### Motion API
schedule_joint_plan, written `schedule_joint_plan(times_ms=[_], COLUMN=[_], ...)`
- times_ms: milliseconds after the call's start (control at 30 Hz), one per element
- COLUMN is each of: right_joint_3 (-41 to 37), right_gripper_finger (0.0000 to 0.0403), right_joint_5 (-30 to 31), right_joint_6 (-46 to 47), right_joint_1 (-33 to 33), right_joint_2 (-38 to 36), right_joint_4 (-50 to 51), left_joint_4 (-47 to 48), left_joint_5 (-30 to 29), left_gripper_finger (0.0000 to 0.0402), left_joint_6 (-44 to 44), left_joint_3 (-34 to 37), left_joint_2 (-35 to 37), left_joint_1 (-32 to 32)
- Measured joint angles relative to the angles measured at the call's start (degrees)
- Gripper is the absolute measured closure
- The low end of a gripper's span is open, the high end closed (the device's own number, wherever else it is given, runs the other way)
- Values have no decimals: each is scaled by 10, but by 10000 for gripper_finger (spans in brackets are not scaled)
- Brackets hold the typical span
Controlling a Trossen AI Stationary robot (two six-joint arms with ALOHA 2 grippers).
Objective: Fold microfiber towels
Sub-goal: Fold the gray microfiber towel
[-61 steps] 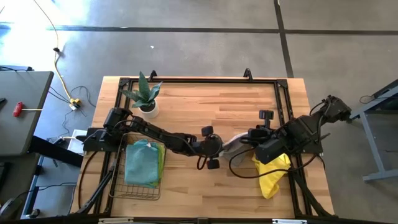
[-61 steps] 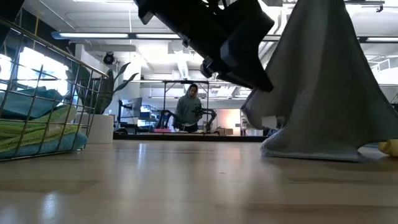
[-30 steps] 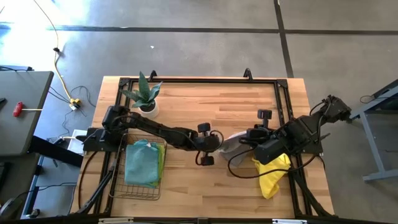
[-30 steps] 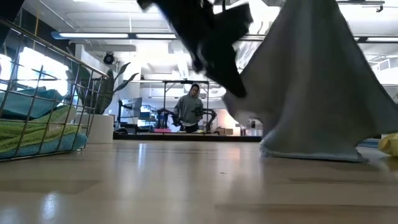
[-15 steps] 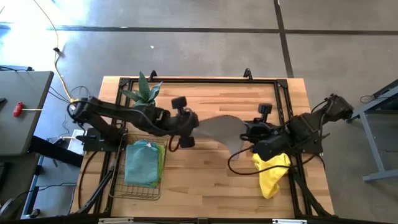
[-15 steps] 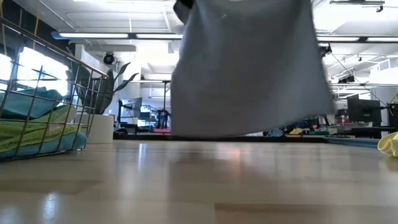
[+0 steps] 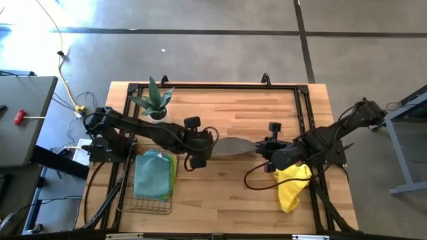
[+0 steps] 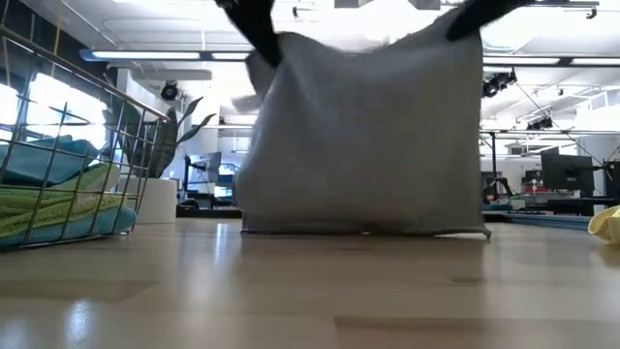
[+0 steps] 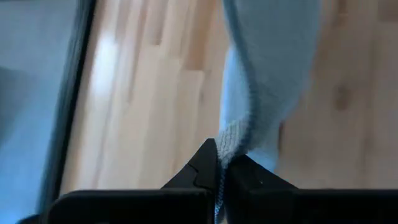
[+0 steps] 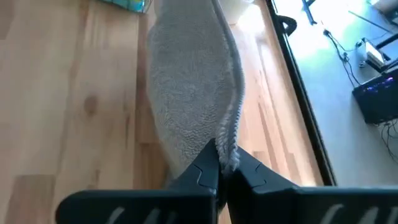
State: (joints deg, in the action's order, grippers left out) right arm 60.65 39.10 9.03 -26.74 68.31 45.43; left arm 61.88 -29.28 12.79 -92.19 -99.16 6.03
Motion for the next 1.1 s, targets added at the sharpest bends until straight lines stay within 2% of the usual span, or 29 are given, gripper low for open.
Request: schedule_joint_plan(times_ms=[167, 300, 533, 667, 767, 867, 1000, 1100], right_joint_3=[-58, -86, -93, -93, -93, -93, -103, -146], right_gripper_finger=[403, 403, 403, 403, 403, 403, 403, 403], right_joint_5=[32, 55, 2, -54, -80, -124, -267, -344], right_joint_6=[-62, -184, -440, -523, -496, -392, -209, -109], right_joint_1=[58, 135, 275, 340, 372, 382, 382, 352], right_joint_2=[-32, -50, -49, -49, -49, -49, -44, -44], right_joint_4=[-56, -130, -322, -440, -446, -335, -171, -169], left_joint_4=[-15, -27, -83, -125, -119, -68, -31, -52], left_joint_5=[-60, -122, -201, -215, -203, -142, -5, 59], left_gripper_finger=[401, 401, 402, 402, 402, 402, 402, 402], left_joint_6=[-55, -110, -151, -175, -156, -113, -14, 30], left_joint_3=[-1, -1, -17, -31, -42, -41, -12, 41], left_joint_2=[-24, -24, -24, -24, -24, -24, -31, -35], left_joint_1=[-43, -90, -169, -194, -196, -188, -159, -118])
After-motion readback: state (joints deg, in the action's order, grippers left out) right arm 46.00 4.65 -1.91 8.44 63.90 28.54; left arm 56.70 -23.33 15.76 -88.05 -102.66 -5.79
